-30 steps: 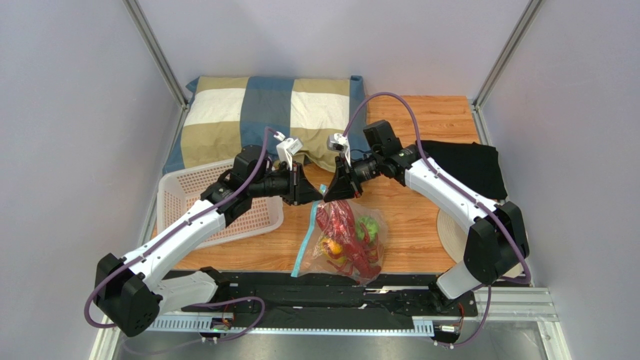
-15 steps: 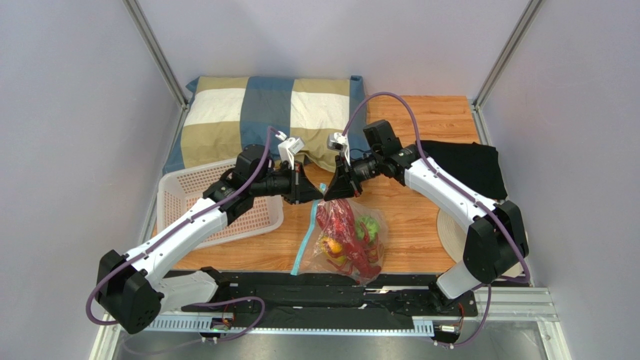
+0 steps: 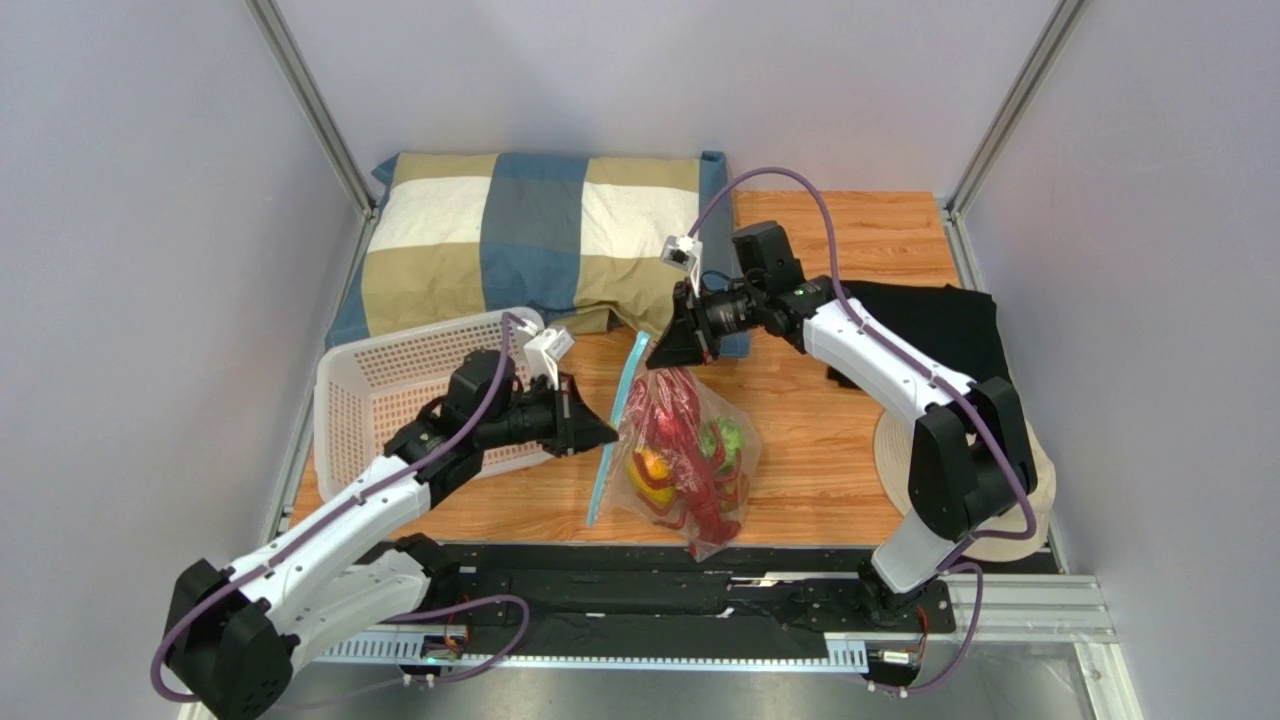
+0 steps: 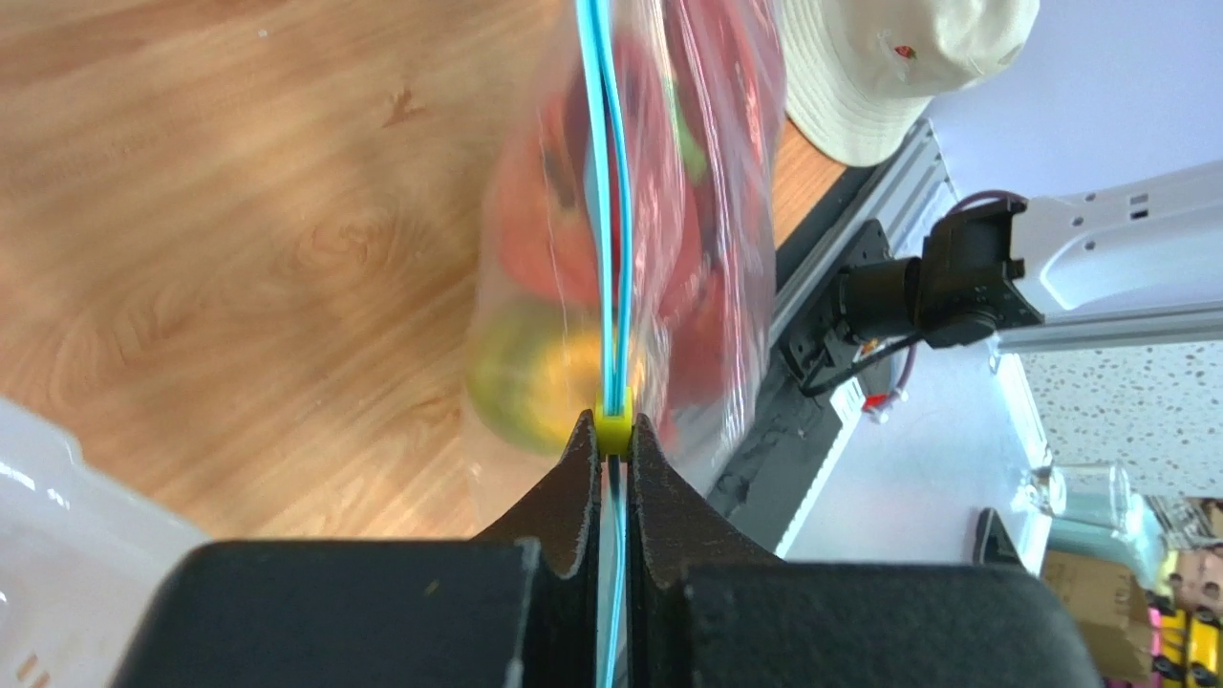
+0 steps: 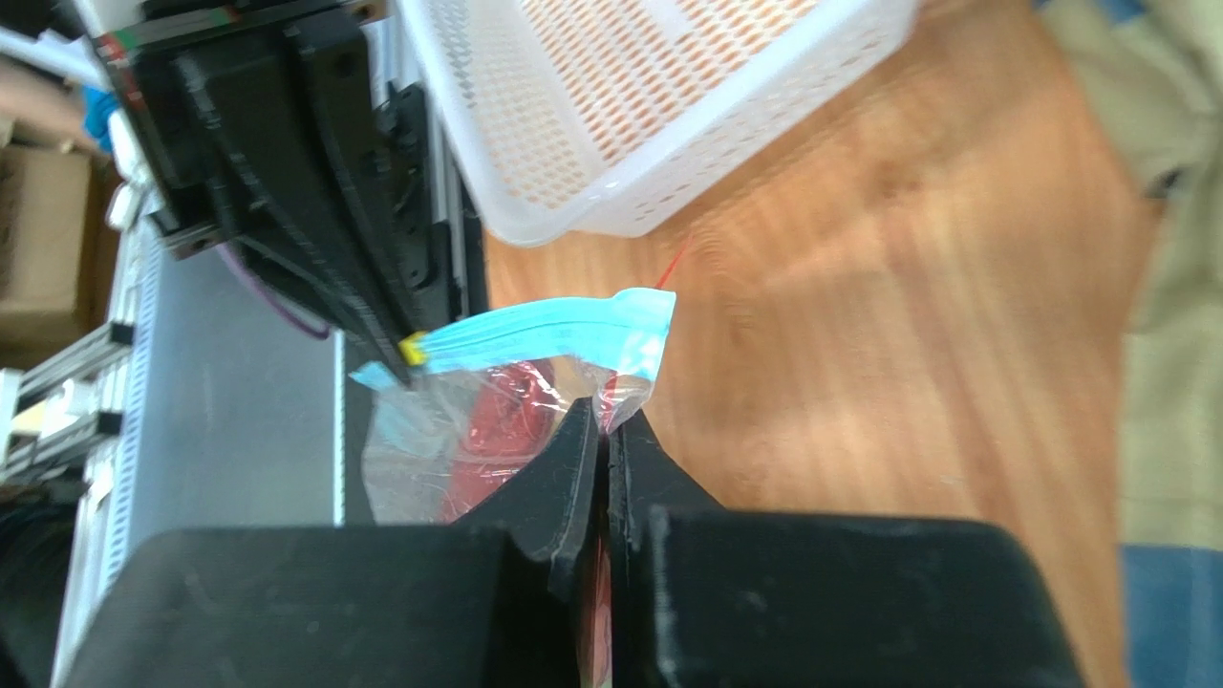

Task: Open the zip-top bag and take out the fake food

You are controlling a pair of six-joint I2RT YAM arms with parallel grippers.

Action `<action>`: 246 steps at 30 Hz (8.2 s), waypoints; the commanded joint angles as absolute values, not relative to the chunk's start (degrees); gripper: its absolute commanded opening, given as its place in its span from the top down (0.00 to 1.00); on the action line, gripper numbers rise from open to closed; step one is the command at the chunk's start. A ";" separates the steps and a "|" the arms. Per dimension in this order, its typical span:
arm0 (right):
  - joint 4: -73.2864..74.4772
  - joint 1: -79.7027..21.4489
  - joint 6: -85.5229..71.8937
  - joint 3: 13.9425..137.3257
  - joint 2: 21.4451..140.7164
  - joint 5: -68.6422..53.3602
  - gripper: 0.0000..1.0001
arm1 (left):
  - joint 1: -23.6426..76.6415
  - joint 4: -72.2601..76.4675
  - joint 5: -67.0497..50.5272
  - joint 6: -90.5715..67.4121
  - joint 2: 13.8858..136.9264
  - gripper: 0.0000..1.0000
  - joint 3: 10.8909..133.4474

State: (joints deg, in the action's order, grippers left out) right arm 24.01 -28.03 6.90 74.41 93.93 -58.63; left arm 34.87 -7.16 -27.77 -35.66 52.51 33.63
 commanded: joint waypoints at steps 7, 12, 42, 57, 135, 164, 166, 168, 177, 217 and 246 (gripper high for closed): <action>12.23 -23.38 3.52 80.07 96.59 -47.20 1.00 | 35.95 -11.87 -36.90 -44.46 38.34 1.00 26.64; 11.25 -23.55 2.46 82.61 100.01 -45.54 1.00 | 40.24 -10.46 -38.67 -48.95 34.02 1.00 23.82; 46.67 -56.77 -25.14 85.52 91.22 10.81 0.36 | 46.67 -8.79 -30.76 -45.70 42.89 1.00 31.99; 52.29 -62.75 -25.66 87.80 88.51 18.90 0.33 | 46.67 -9.58 -30.67 -45.53 42.45 1.00 30.50; 36.39 -70.66 -27.77 68.82 69.17 26.37 1.00 | 44.91 -16.27 6.77 -58.27 60.46 0.59 43.50; 45.44 -66.89 -32.26 68.12 66.53 40.97 1.00 | 50.71 -8.52 -0.09 -48.95 45.88 1.00 35.78; 44.48 -66.97 -31.91 67.77 65.92 38.42 1.00 | 50.71 -8.87 -0.09 -49.48 46.66 0.96 35.94; 42.99 -66.97 -31.55 66.80 65.13 35.61 1.00 | 50.80 -10.11 -0.09 -49.31 50.43 0.81 38.05; 40.17 -66.97 -32.78 64.95 62.76 30.33 1.00 | 46.51 -0.71 -6.40 -48.95 64.33 0.57 43.59; 38.85 -66.97 -33.14 64.34 61.17 29.79 1.00 | 45.79 16.52 -4.13 -58.10 81.12 0.72 44.21; 40.18 -67.32 -34.39 59.51 57.83 34.30 1.00 | 57.57 2.39 22.48 -42.55 50.45 1.00 44.18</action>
